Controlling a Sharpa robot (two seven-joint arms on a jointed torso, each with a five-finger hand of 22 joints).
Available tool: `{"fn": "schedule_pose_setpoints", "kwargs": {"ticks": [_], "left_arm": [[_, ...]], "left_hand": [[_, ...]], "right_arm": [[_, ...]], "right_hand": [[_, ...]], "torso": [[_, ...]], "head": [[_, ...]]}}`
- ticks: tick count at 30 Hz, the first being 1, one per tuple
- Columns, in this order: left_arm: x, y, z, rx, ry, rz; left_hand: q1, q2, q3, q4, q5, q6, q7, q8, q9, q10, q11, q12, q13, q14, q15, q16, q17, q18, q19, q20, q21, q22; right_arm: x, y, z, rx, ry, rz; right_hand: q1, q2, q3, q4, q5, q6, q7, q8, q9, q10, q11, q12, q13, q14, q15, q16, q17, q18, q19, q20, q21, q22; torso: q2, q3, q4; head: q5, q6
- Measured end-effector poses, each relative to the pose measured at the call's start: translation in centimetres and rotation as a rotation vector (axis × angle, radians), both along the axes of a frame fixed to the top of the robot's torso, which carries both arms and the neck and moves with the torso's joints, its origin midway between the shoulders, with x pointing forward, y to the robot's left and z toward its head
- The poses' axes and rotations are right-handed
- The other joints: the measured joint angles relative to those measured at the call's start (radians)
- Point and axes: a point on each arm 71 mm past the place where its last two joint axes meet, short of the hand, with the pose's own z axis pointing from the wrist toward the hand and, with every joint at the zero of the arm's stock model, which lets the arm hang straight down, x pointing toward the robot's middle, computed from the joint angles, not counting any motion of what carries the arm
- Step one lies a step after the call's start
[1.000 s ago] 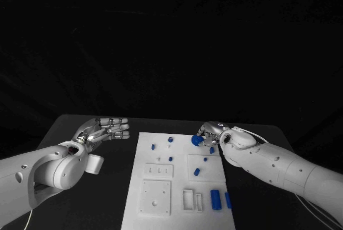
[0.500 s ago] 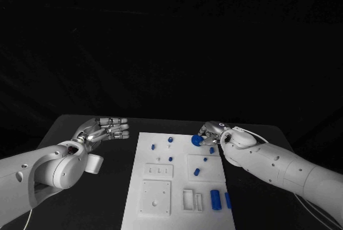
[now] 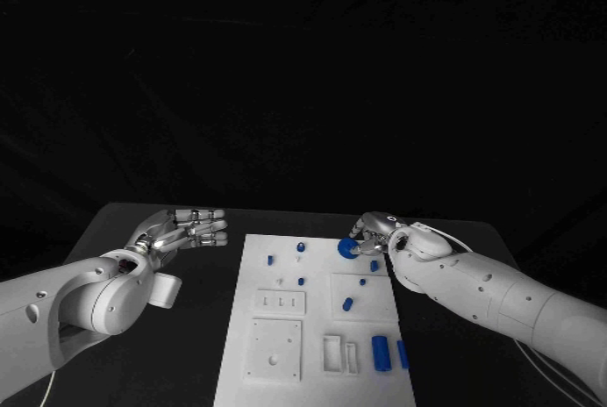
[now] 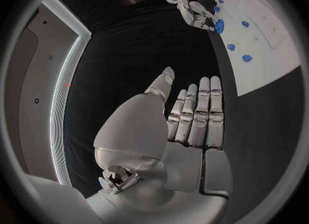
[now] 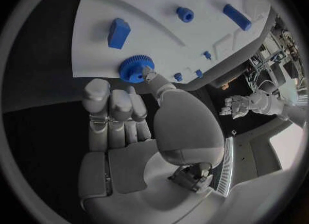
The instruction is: Assemble the parts on the task board
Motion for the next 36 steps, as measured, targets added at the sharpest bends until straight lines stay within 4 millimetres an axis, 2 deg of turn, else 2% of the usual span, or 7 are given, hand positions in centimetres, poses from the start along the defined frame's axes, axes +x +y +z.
{"fn": "schedule_pose_setpoints", "kwargs": {"ticks": [3,10,30,32,36], "left_arm": [[0.01,-0.01,-0.01,0.001,0.002,-0.001],[0.01,-0.03,-0.04,0.002,0.005,-0.004],[0.01,-0.05,-0.06,0.005,0.008,-0.006],[0.01,-0.05,-0.06,0.005,0.008,-0.006],[0.01,-0.03,-0.06,0.006,0.008,-0.006]], "left_hand": [[0.000,0.000,0.000,0.000,0.000,0.000,0.000,0.000,0.000,0.000,0.000,0.000,0.000,0.000,0.000,0.000,0.000,0.000,0.000,0.000,0.000,0.000],[0.000,0.000,0.000,0.000,0.000,0.000,0.000,0.000,0.000,-0.004,0.004,0.000,0.000,0.000,0.000,0.000,0.000,0.000,0.000,0.000,0.000,0.000],[0.000,0.000,0.000,0.000,0.000,0.000,0.000,0.000,0.000,-0.004,0.004,0.000,0.001,0.000,0.000,0.000,0.000,0.000,0.000,0.000,0.000,0.000],[0.000,0.000,0.000,0.000,0.000,0.000,0.000,0.000,0.000,-0.004,0.004,0.000,0.001,0.000,0.000,0.000,0.000,0.000,0.000,0.000,0.000,0.000],[0.000,0.000,0.000,0.000,0.000,0.000,0.000,0.000,0.000,-0.004,0.004,0.000,0.001,0.000,0.000,0.000,0.000,0.000,0.000,0.000,0.000,0.000]], "right_arm": [[0.03,0.13,0.03,0.004,-0.001,-0.001],[0.14,0.29,-0.07,0.007,0.001,-0.005],[0.32,0.78,-0.86,0.005,0.031,-0.006],[0.33,0.79,-0.88,0.005,0.032,-0.006],[0.32,0.78,-0.93,0.006,0.033,-0.006]], "right_hand": [[0.000,0.000,-0.009,0.009,-0.006,-0.007,0.006,0.000,0.000,0.000,0.000,0.000,-0.003,0.000,0.000,0.000,0.000,0.000,0.000,0.000,0.000,0.000],[0.005,-0.005,-0.030,0.030,-0.006,-0.030,0.007,0.000,0.000,0.000,0.000,-0.012,-0.009,0.000,0.000,0.000,0.000,0.000,0.000,0.000,0.000,0.000],[0.005,-0.005,-0.040,0.034,-0.006,-0.016,0.005,0.000,0.000,0.000,0.000,-0.012,-0.009,0.000,0.000,0.000,0.001,0.000,0.000,0.000,0.000,0.000],[0.005,-0.005,-0.036,0.030,-0.002,-0.006,0.001,0.000,-0.001,0.000,0.000,-0.012,-0.008,0.000,0.000,0.000,0.001,0.000,0.000,0.000,0.000,0.000],[-0.001,0.001,0.011,0.014,0.006,0.020,-0.003,-0.006,-0.001,0.000,0.000,-0.012,-0.006,0.000,0.000,0.000,0.002,0.000,0.000,0.000,-0.004,0.000]], "torso": [[0.000,-0.0006,0.0005],[0.000,-0.0011,0.0006],[0.000,-0.0006,0.0003],[0.000,-0.0006,0.0003],[0.000,-0.0006,0.0000]], "head": [[0.000,0.000],[0.002,0.000],[0.007,-0.005],[0.007,-0.006],[0.007,-0.008]]}}
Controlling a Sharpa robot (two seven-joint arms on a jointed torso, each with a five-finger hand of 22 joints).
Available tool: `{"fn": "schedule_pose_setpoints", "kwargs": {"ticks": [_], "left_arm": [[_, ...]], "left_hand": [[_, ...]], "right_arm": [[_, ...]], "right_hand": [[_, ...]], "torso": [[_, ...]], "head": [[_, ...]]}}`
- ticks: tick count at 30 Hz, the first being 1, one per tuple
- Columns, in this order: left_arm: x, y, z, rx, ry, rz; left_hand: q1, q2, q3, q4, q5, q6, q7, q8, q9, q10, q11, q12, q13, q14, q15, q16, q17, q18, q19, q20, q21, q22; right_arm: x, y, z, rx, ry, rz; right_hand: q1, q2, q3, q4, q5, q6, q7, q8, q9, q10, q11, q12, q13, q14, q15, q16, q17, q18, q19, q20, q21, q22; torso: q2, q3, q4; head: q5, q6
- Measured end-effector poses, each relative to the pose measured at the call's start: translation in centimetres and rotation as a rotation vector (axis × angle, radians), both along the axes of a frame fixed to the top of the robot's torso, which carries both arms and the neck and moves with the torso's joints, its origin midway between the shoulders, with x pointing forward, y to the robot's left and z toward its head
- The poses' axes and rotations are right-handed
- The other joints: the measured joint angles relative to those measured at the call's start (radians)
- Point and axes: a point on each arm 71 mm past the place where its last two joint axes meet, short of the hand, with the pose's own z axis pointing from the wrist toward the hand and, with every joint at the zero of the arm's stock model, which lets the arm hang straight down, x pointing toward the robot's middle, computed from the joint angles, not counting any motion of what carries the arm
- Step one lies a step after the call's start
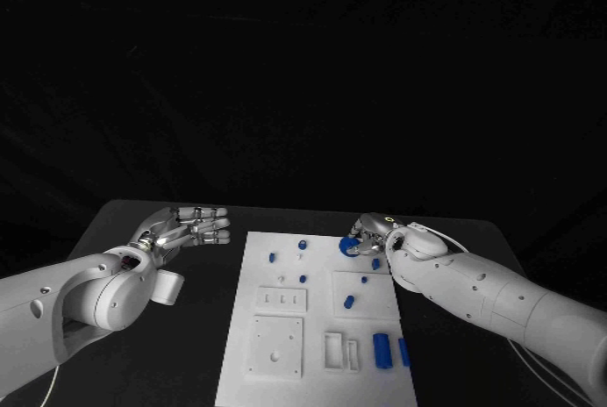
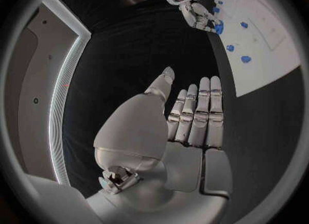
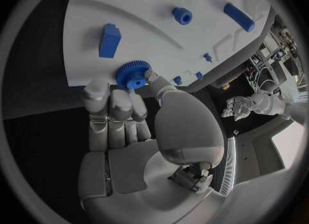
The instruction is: Assemble the parts on the task board
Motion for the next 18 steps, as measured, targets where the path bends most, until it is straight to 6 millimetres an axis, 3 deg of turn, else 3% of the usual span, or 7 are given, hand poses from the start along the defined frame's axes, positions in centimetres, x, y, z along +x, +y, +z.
{"fn": "schedule_pose_setpoints", "kwargs": {"ticks": [2,7,13,16,18], "left_arm": [[0.00,0.01,0.00,0.000,0.000,0.000],[0.01,0.03,-0.01,0.001,0.001,0.001],[0.01,0.08,-0.04,0.002,0.003,0.002],[0.01,0.13,-0.04,0.003,0.004,0.002],[0.01,0.14,-0.05,0.003,0.004,0.003]], "left_hand": [[0.000,0.000,0.000,0.000,0.000,-0.004,0.004,0.000,0.000,0.000,0.000,0.000,0.000,0.000,0.000,0.000,0.000,0.000,0.000,0.000,0.000,0.000],[0.000,0.000,0.000,0.000,0.000,-0.005,0.005,0.000,0.000,0.000,0.000,0.000,0.000,0.000,0.000,0.000,0.000,0.000,0.000,0.000,0.000,0.000],[0.004,0.004,0.000,0.000,0.000,-0.005,0.005,0.000,0.000,0.000,0.000,0.000,0.000,0.000,0.000,0.000,0.000,0.000,0.000,0.000,0.000,0.000],[0.004,0.004,0.000,0.000,0.000,-0.005,0.005,0.000,0.000,0.000,0.000,0.000,0.000,0.000,0.000,0.000,0.000,0.000,0.000,0.000,0.000,0.000],[0.004,0.004,0.000,0.000,0.000,-0.005,0.005,0.000,0.000,0.000,0.000,0.000,0.000,0.000,0.000,0.000,0.000,0.000,0.000,0.000,0.000,0.000]], "right_arm": [[-0.01,0.00,-0.02,0.000,0.000,0.000],[-0.03,0.02,-0.06,0.000,0.001,0.002],[-0.11,0.09,-0.12,-0.005,0.001,0.007],[-0.18,0.10,-0.18,-0.008,0.001,0.010],[-0.21,0.13,-0.19,-0.009,0.001,0.012]], "right_hand": [[-0.005,0.005,0.015,-0.004,0.001,0.005,-0.002,0.000,0.000,0.000,0.000,0.000,0.000,0.000,0.000,0.000,0.000,0.000,0.000,0.000,0.000,0.000],[-0.020,0.009,0.079,-0.033,0.049,0.011,-0.004,-0.003,0.000,0.000,0.000,0.000,0.001,0.003,-0.003,0.000,0.000,0.000,0.000,0.000,-0.004,0.000],[-0.020,0.002,0.082,-0.050,0.097,-0.015,0.006,0.006,0.000,0.000,0.000,-0.003,-0.001,0.003,-0.003,0.000,0.000,0.000,0.000,0.000,-0.004,0.000],[-0.015,-0.004,0.091,-0.066,0.143,-0.033,0.007,0.009,0.001,0.000,0.000,-0.005,-0.003,0.003,-0.003,0.000,0.000,0.000,0.000,0.000,-0.004,0.000],[-0.014,-0.005,0.104,-0.080,0.196,-0.033,0.007,0.009,0.000,-0.004,-0.004,-0.005,-0.003,0.003,-0.003,0.000,0.000,0.000,0.000,0.000,-0.004,0.000]], "torso": [[0.000,0.0000,-0.0006],[0.000,-0.0001,-0.0012],[0.000,0.0006,-0.0012],[-0.001,0.0005,-0.0013],[-0.001,0.0008,-0.0014]], "head": [[0.000,0.000],[0.001,-0.002],[0.002,-0.004],[0.002,-0.004],[0.002,-0.004]]}}
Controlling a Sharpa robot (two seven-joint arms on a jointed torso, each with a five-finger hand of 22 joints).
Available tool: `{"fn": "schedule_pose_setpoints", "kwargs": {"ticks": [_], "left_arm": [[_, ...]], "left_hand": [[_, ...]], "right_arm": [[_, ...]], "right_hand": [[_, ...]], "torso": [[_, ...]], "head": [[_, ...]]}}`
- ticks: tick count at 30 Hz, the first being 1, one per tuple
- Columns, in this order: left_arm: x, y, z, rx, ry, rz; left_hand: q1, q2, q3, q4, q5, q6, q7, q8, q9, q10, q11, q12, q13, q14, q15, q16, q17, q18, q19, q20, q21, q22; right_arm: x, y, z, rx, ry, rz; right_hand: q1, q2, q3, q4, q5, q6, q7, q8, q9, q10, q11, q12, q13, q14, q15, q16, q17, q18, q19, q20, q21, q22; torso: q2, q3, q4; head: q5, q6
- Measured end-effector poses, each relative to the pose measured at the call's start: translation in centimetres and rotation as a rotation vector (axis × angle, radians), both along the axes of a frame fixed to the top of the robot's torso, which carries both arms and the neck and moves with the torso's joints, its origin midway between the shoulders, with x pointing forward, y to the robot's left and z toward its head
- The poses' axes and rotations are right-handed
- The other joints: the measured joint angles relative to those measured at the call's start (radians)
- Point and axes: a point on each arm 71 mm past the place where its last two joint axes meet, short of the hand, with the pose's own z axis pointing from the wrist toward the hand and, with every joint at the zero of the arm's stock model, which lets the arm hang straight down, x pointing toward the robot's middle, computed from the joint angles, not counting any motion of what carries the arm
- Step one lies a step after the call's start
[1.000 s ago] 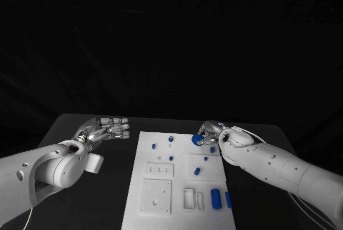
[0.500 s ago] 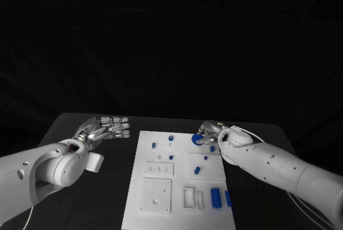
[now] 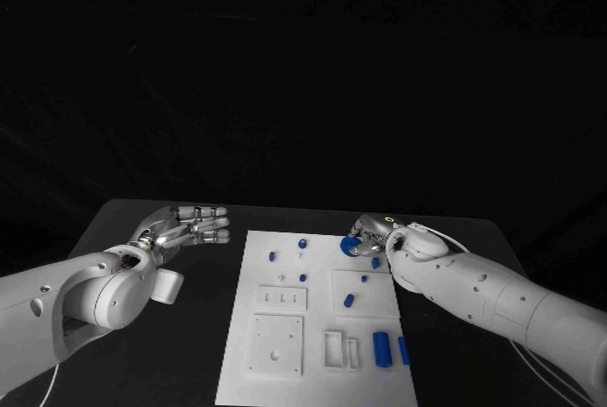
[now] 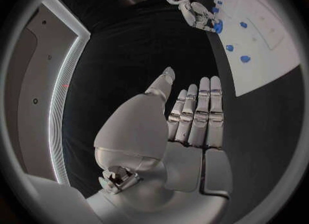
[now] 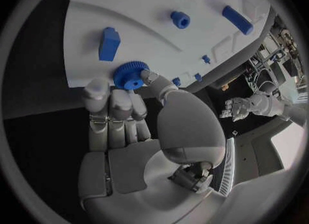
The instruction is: Assemble the parts on the task board
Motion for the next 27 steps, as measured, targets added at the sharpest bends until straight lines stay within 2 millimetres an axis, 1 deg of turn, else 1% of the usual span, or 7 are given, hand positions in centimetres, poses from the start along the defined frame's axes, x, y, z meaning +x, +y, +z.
{"fn": "schedule_pose_setpoints", "kwargs": {"ticks": [2,3,5,7,12,19,27], "left_arm": [[0.0,0.0,0.0,0.000,0.001,0.000],[0.0,0.0,0.0,0.001,0.001,0.000],[0.0,0.0,0.0,0.001,0.002,0.001],[0.0,0.0,0.0,0.001,0.003,0.001],[0.0,0.0,0.0,0.002,0.004,0.001],[0.0,0.1,-0.1,0.003,0.005,0.001],[-0.1,0.1,-0.1,0.002,0.005,0.000]], "left_hand": [[0.000,0.000,0.000,0.000,0.000,0.000,0.000,0.000,0.000,0.000,0.000,0.000,0.000,0.000,0.000,0.000,0.000,0.000,0.000,0.000,0.000,0.000],[0.000,0.000,0.000,0.000,0.000,0.000,0.000,0.000,0.000,0.000,0.000,0.000,0.000,0.000,0.000,0.000,0.000,0.000,0.000,0.000,0.000,0.000],[0.000,0.000,0.000,0.000,0.000,0.000,0.000,0.000,0.000,0.000,0.000,0.000,0.000,0.000,0.000,0.000,0.000,0.000,0.000,0.000,0.000,0.000],[0.000,0.000,0.000,0.000,0.000,0.000,0.000,0.000,0.000,0.000,0.000,0.000,0.000,0.000,0.000,0.000,0.000,0.000,0.000,0.000,0.000,0.000],[0.000,0.000,0.000,0.000,0.000,0.000,0.000,0.000,0.000,0.000,0.000,0.000,0.000,0.000,0.000,0.000,0.000,0.000,0.000,0.000,0.000,0.000],[0.000,0.000,0.000,0.000,0.000,0.000,0.000,0.000,0.000,0.000,0.000,0.000,0.000,0.000,0.000,0.000,0.000,0.000,0.000,0.000,0.000,0.000],[0.000,0.000,0.000,0.000,0.000,0.000,0.000,0.000,0.000,0.000,0.000,0.000,0.000,0.000,0.000,0.000,0.000,0.000,0.000,0.000,0.000,0.000]], "right_arm": [[0.0,0.0,0.0,-0.001,-0.001,0.002],[-0.1,0.0,0.0,-0.002,-0.002,0.003],[-0.1,0.1,0.0,-0.003,-0.004,0.006],[-0.2,0.2,0.0,-0.006,-0.007,0.011],[-0.7,1.2,-0.1,-0.014,-0.022,0.041],[-1.5,3.3,0.7,-0.021,-0.063,0.099],[-2.6,6.3,2.4,-0.024,-0.131,0.172]], "right_hand": [[-0.001,-0.001,0.022,-0.015,0.047,0.010,-0.001,-0.001,-0.002,0.000,0.000,0.000,0.000,0.000,0.000,0.000,0.001,0.000,0.000,0.000,0.000,0.000],[-0.008,-0.006,0.033,-0.020,0.057,0.017,-0.001,-0.001,-0.003,0.000,0.000,0.000,0.001,0.000,0.000,0.000,0.002,0.000,0.000,0.000,0.000,0.000],[-0.020,-0.003,0.041,-0.027,0.063,0.028,-0.002,-0.001,-0.003,0.000,0.000,0.000,0.002,0.000,0.000,0.000,0.003,0.000,0.000,0.000,0.000,0.000],[-0.023,-0.001,0.039,-0.026,0.058,0.034,-0.005,-0.001,-0.003,0.000,0.000,0.000,0.005,0.000,0.000,0.000,0.005,0.000,0.000,0.000,0.000,0.000],[-0.025,0.002,0.007,-0.011,0.013,0.051,-0.011,-0.001,0.003,0.004,-0.003,0.005,0.008,0.000,0.000,0.000,0.007,0.000,0.000,0.000,0.007,0.000],[-0.025,0.002,-0.003,-0.002,0.005,0.055,-0.014,-0.001,0.002,0.004,-0.003,0.005,0.008,0.000,0.000,0.000,0.008,0.000,0.000,0.000,0.015,0.000],[-0.025,0.002,-0.008,0.002,0.005,0.063,-0.015,-0.001,0.001,0.004,-0.003,0.005,0.008,0.003,-0.003,0.000,0.008,0.000,0.000,0.000,0.020,0.001]], "torso": [[0.000,0.0000,-0.0001],[0.000,0.0000,-0.0002],[0.000,0.0000,-0.0002],[0.000,0.0000,-0.0001],[0.000,-0.0001,0.0003],[-0.002,-0.0008,0.0012],[-0.002,-0.0025,0.0020]], "head": [[0.001,0.001],[0.001,0.001],[0.001,0.001],[0.001,0.001],[0.003,0.001],[0.006,0.002],[0.015,0.007]]}}
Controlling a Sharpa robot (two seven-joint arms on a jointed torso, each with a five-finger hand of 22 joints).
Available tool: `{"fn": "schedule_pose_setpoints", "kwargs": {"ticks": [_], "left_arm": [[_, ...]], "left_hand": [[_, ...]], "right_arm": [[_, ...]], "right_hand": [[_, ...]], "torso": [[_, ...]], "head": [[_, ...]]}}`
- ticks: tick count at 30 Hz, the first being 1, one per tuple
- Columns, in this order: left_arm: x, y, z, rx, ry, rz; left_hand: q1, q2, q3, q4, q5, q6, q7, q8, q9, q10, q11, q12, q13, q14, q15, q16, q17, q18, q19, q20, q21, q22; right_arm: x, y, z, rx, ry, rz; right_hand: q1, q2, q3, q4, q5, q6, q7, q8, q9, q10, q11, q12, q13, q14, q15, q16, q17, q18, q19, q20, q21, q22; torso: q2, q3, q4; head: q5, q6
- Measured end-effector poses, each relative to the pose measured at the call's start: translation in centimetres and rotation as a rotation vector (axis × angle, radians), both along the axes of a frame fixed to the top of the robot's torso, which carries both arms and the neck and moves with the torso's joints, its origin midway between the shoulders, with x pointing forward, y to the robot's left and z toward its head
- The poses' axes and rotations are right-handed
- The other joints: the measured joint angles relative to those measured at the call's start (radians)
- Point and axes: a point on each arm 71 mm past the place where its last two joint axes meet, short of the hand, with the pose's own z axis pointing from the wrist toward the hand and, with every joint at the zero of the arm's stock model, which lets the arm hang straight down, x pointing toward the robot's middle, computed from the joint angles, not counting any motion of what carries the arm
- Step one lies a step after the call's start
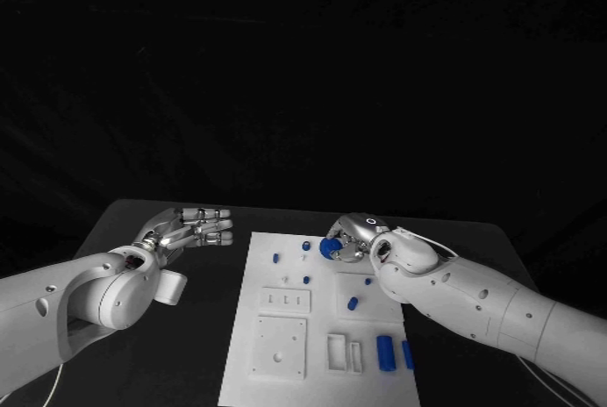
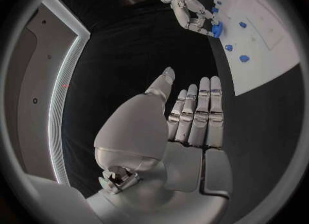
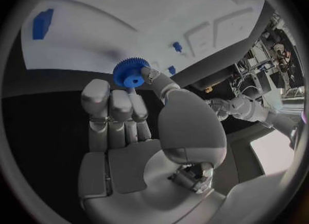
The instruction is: Assemble the parts on the task board
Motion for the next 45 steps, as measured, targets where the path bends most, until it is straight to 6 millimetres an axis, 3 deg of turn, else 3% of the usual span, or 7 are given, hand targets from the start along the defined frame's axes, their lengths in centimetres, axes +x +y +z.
{"fn": "schedule_pose_setpoints", "kwargs": {"ticks": [17,30,45], "left_arm": [[-0.1,-0.3,0.0,-0.002,0.001,-0.007],[0.0,-0.6,0.0,-0.001,0.000,-0.011],[0.1,-0.8,0.0,-0.002,0.000,-0.015]], "left_hand": [[0.000,0.000,0.000,0.000,0.000,0.000,0.000,0.000,0.000,0.000,0.000,0.000,0.000,0.000,0.000,0.000,0.000,0.000,0.000,0.000,0.000,0.000],[0.000,0.000,0.000,0.000,0.000,0.000,0.000,0.000,0.000,0.000,0.000,0.000,0.000,0.000,0.000,0.000,0.000,0.000,0.000,0.000,0.000,0.000],[0.000,0.000,0.000,0.000,0.000,0.000,0.000,0.000,0.000,0.000,0.000,0.000,0.000,0.000,0.000,0.000,0.000,0.000,0.000,0.000,0.000,0.000]], "right_arm": [[-0.8,5.5,0.5,-0.019,-0.069,0.081],[-0.4,6.9,-1.1,-0.047,-0.064,0.076],[0.2,7.0,-2.4,-0.076,-0.054,0.055]], "right_hand": [[0.000,0.000,-0.005,0.011,-0.009,0.000,0.000,0.000,-0.001,0.000,0.000,0.000,0.000,0.000,0.000,-0.004,-0.001,0.000,0.000,0.000,0.000,0.000],[0.000,0.000,-0.003,0.014,-0.009,-0.001,0.000,0.000,-0.001,0.000,0.000,0.000,-0.001,0.000,0.000,-0.004,-0.004,0.000,0.000,0.000,0.000,0.000],[0.004,-0.004,-0.005,0.022,-0.012,-0.002,0.001,-0.003,-0.001,0.000,0.000,-0.006,-0.006,0.000,0.000,-0.012,-0.007,0.000,0.000,0.000,0.000,0.000]], "torso": [[0.001,-0.0010,0.0033],[0.002,0.0005,0.0060],[0.003,0.0005,0.0058]], "head": [[0.016,0.007],[0.025,0.004],[0.026,0.004]]}}
